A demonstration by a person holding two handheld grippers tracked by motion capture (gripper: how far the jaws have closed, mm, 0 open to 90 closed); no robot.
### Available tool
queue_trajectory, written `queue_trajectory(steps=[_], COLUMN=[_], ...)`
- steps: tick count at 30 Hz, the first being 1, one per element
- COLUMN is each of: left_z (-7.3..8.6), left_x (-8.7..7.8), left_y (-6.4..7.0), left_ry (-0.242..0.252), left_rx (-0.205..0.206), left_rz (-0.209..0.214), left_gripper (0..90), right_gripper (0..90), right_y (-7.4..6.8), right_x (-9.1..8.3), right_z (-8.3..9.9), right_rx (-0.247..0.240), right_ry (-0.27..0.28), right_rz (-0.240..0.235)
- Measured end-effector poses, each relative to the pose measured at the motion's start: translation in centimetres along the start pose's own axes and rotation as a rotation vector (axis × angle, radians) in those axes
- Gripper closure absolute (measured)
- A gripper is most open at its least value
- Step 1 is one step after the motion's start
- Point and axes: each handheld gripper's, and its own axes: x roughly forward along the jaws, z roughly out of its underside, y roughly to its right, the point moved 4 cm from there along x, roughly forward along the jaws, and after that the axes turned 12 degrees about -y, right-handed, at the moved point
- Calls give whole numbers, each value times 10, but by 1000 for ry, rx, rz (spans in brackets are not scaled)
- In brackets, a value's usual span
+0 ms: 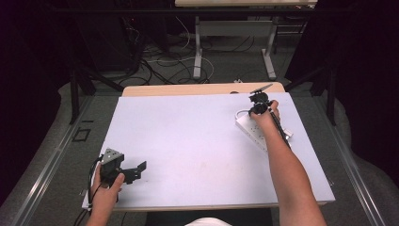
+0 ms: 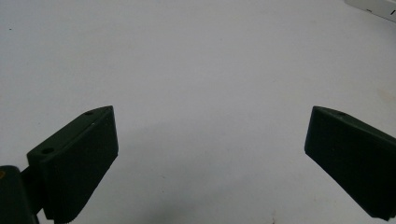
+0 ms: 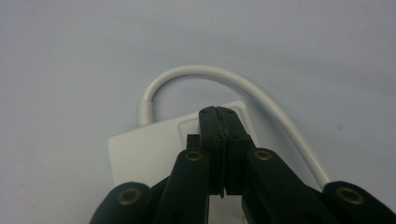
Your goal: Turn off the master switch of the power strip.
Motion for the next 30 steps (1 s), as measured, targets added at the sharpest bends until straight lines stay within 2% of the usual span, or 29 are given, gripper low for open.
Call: queue_trajectory(steps=[10,18,19,21,25,30], left_z=[-1,-1,-2,-2,-2,-2], left_x=[1,2,2,3,3,4], left_y=[1,1,2,2,2,2], left_ry=[-4,-4,1,-2,-6,-3], left_rx=[5,10,10,11,13,13], left_rz=[6,5,4,5,8,7], left_gripper=[28,28,28,28,28,28], right_gripper=[802,760,752,726,675,622], right_y=[2,2,3,3,3,4], right_x=[-8,-12,-12,-14,-15,-17], right_z=[-1,1,1,1,2,3], right_rx=[-13,-7,-20,-14,-10,-35], right_ry=[21,8,14,22,1,8], right_rz=[12,6,6,1,-3,1])
